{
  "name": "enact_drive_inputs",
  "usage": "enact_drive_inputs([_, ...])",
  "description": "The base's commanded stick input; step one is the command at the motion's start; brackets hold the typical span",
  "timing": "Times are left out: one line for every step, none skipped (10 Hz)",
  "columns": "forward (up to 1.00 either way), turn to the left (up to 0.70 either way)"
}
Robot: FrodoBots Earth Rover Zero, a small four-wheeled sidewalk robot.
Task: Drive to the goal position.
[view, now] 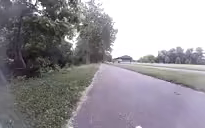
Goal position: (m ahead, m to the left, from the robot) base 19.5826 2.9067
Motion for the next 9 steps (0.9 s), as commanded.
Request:
enact_drive_inputs([0.70,-0.01])
enact_drive_inputs([0.70,-0.01])
enact_drive_inputs([0.70,-0.01])
enact_drive_inputs([0.70,-0.01])
enact_drive_inputs([0.70,-0.01])
enact_drive_inputs([0.70,-0.01])
enact_drive_inputs([0.70,-0.01])
enact_drive_inputs([0.70,-0.01])
enact_drive_inputs([0.70,-0.01])
